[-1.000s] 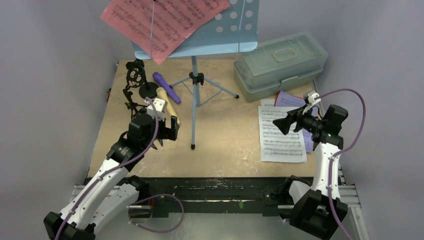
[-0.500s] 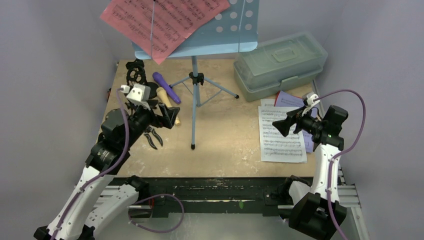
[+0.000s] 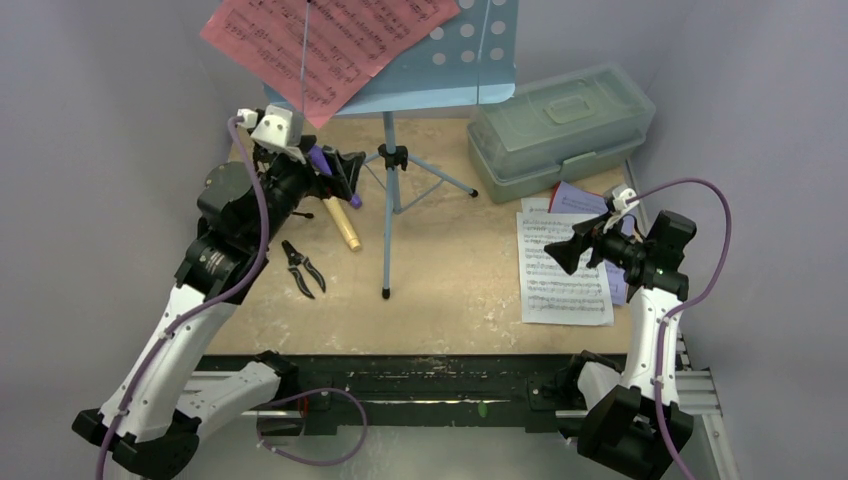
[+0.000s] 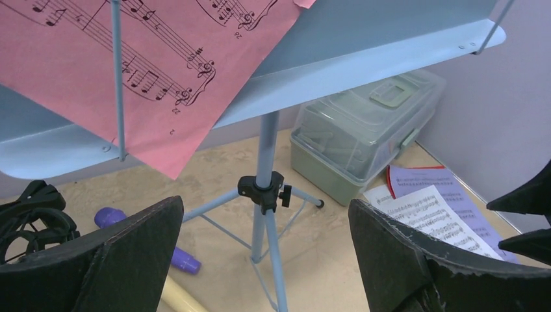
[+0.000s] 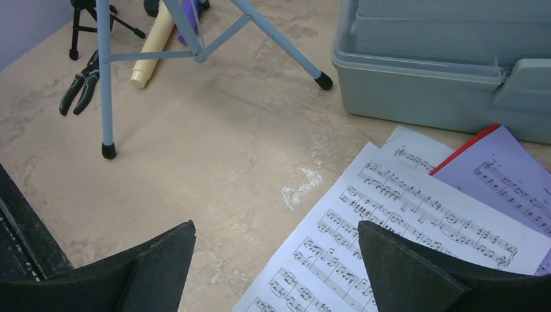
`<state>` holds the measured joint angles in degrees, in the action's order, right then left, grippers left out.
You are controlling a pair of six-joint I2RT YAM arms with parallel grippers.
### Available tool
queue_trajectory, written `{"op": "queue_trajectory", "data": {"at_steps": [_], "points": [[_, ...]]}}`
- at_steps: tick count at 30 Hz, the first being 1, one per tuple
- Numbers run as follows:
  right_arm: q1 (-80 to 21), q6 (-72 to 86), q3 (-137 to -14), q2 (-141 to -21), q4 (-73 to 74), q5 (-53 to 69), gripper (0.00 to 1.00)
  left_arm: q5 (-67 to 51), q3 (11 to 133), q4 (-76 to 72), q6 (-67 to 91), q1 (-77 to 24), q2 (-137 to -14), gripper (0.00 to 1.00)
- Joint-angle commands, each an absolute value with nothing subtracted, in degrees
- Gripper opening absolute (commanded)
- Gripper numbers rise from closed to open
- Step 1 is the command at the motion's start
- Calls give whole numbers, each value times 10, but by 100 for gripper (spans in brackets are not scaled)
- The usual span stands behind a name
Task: Pack up the instrument practice props
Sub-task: Pick up the sheet music from the music stand.
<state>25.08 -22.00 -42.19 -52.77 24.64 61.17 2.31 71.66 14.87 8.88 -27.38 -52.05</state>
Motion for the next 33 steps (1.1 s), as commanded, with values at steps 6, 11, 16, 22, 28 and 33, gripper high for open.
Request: {"op": "queue_trajectory", "data": {"at_steps": [6,11,16,22,28,33], "points": [[251,-239,-451,-527,257,626,99,38,774,38,124,-269,-568,98],[252,-241,-452,-529,259,626,99,33,773,-12,172,-269,-557,98],[251,-242,-452,-529,262,630,99,74,798,24,194,-268,-562,98],[251,-248,-454,-528,268,631,99,110,828,39,236,-263,-585,98],[251,-253,-455,-525,274,633,99,126,818,10,316,-203,-587,98],[251,-261,-457,-520,281,634,99,95,831,-27,370,-162,-594,98]]}}
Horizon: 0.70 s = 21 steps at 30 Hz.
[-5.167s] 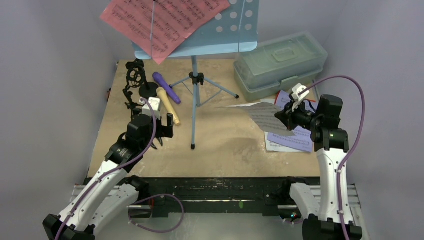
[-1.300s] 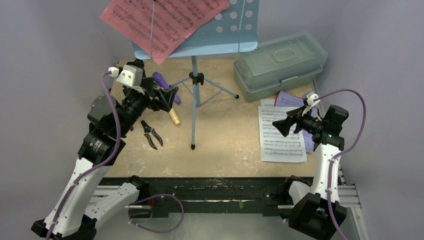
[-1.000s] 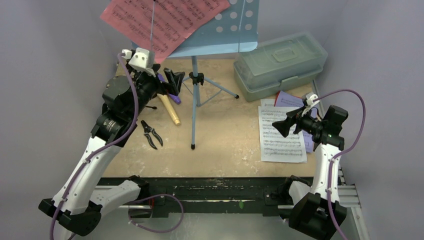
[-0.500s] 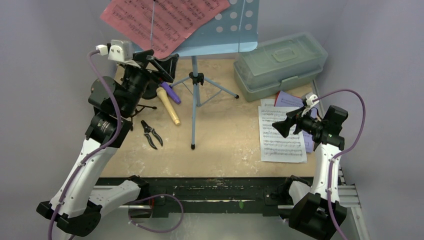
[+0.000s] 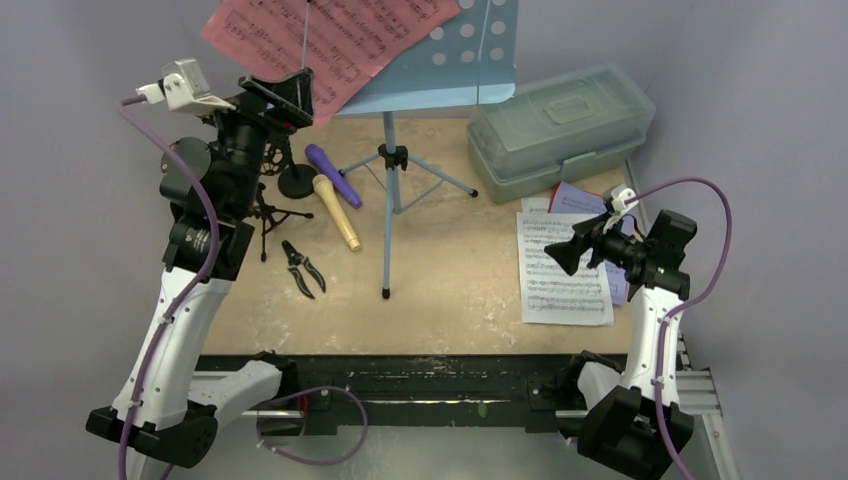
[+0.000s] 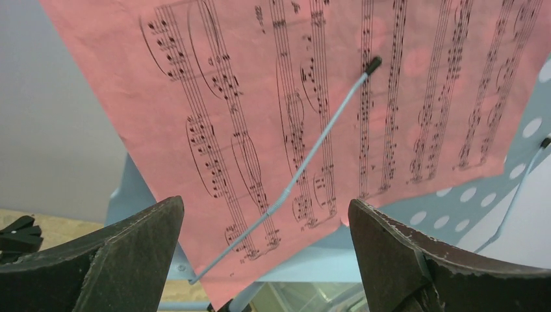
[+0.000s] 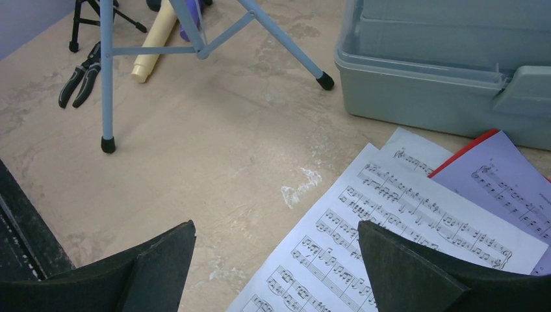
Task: Pack up the instrument practice props
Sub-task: Pick up the sheet music from the music stand.
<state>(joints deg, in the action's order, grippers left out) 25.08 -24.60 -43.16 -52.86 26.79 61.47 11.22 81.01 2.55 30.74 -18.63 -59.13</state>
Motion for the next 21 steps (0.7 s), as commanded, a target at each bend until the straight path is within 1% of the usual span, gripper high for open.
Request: {"op": "queue_trajectory", "data": {"at_steps": [1,4,7,9,12,14,16,19,21], "points": [[251,-261,-456,-520,282,635,99,92,832,-28,379,-151,-598,98],[251,-266,-459,-519,287,637,99,55,802,-69,440,-92,-600,98],[251,-272,-458,-517,293,638,99,-27,761,-155,545,-12,-595,98],[252,-275,-460,-516,296,639,99,-77,719,-242,623,41,-593,97],[251,-278,-460,-515,300,641,99,-128,651,-418,757,105,-603,96],[251,-280,-461,-515,301,641,99,-150,623,-525,820,122,-621,95],[251,-280,-461,-515,301,641,99,-161,612,-591,861,131,-637,94],[251,-280,-460,-516,301,642,99,-171,606,-656,889,140,-655,94],[251,-282,-460,-516,301,642,99,-185,618,-670,902,142,-671,94]]}}
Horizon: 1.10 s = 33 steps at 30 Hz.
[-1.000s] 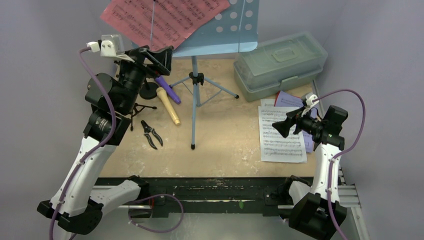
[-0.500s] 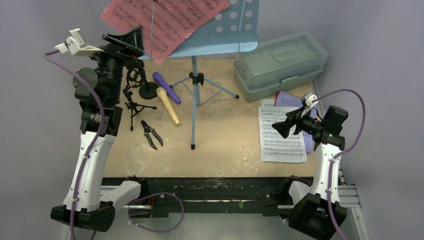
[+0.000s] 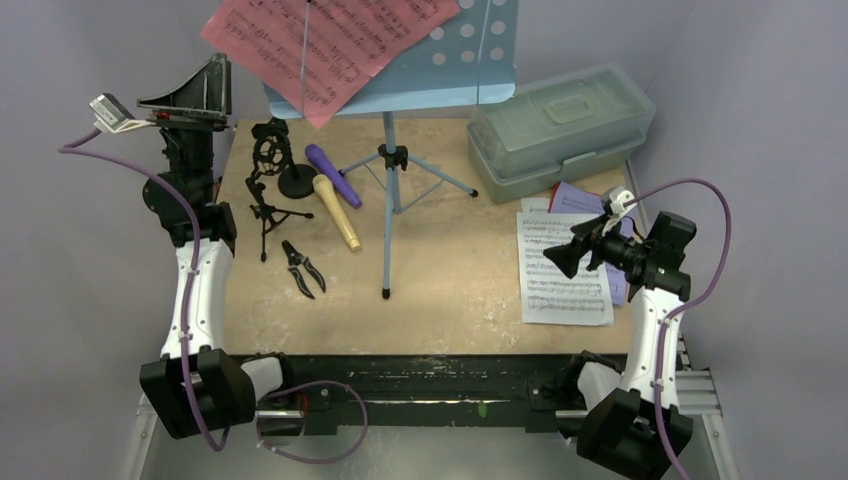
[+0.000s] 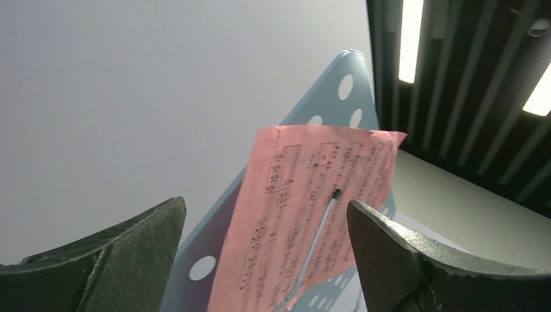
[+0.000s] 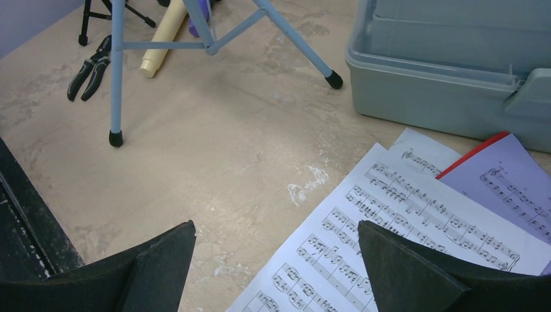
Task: Pack up the instrument practice props
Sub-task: Pick up the sheet music from the music stand.
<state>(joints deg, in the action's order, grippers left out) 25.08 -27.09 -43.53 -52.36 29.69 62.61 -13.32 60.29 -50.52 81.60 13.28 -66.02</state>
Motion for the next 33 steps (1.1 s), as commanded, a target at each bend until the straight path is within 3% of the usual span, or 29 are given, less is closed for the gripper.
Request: {"op": "queue_trajectory", "data": {"at_steps": [1,12,17,29,33], "points": [[251,-282,-460,-516,301,642,99,-192,624,-675,909,142,-679,94],[252,-281,-459,-515,301,640,99,-203,640,-657,893,142,-709,87],[251,-282,-459,-515,301,639,99,-201,652,-660,887,142,-712,78],[251,-282,-458,-519,299,635,99,-173,661,-682,859,142,-722,52],[252,-282,-458,-518,299,634,99,-171,667,-681,857,142,-730,32]]}}
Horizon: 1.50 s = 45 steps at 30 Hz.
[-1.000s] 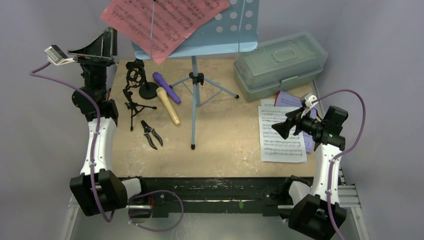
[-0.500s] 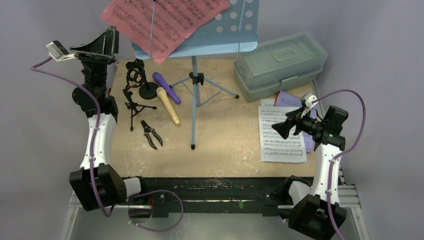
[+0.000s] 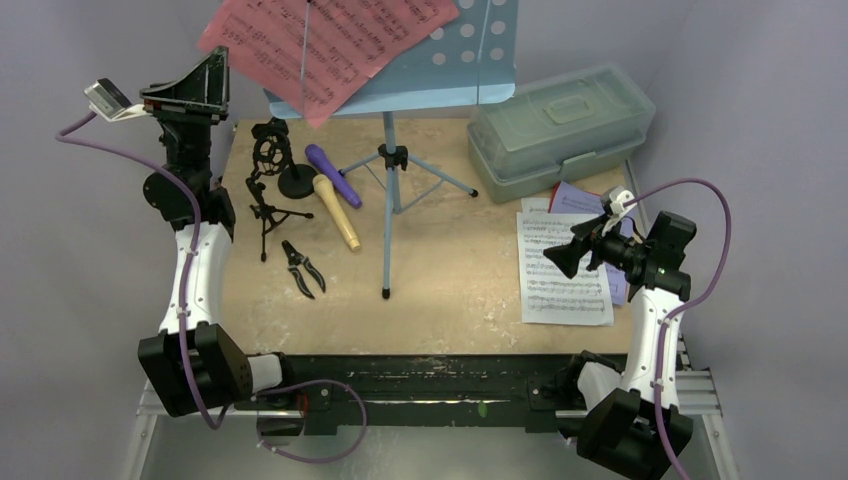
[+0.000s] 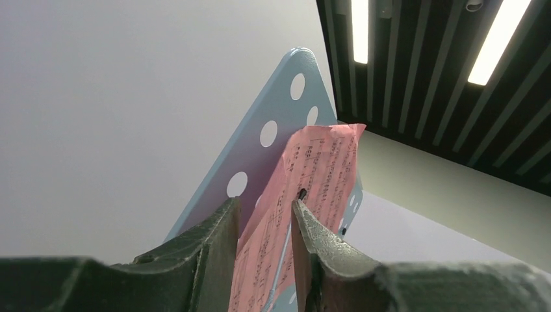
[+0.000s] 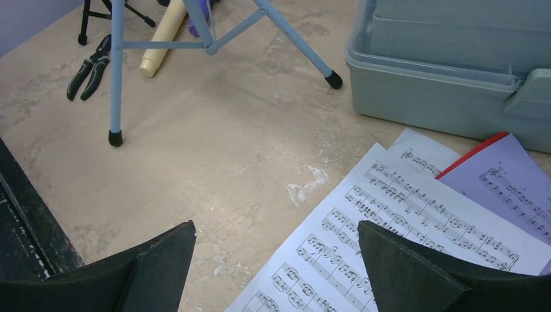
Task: Pack up the instrument practice props
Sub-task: Pick up the sheet music from the music stand.
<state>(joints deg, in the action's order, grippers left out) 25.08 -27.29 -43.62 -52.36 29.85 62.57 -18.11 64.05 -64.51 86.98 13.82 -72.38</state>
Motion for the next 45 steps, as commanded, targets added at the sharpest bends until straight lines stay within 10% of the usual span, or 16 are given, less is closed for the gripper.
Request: {"op": "queue_trajectory", "data": {"at_steps": [1,9,45], "points": [[252,-282,-457,-519,299,634,99,-169,666,-680,858,142,-730,30],[252,-283,-457,-519,300,632,99,-161,672,-683,856,142,-734,0],[251,-285,-457,-512,300,626,99,166,708,-411,720,142,-587,0]]}}
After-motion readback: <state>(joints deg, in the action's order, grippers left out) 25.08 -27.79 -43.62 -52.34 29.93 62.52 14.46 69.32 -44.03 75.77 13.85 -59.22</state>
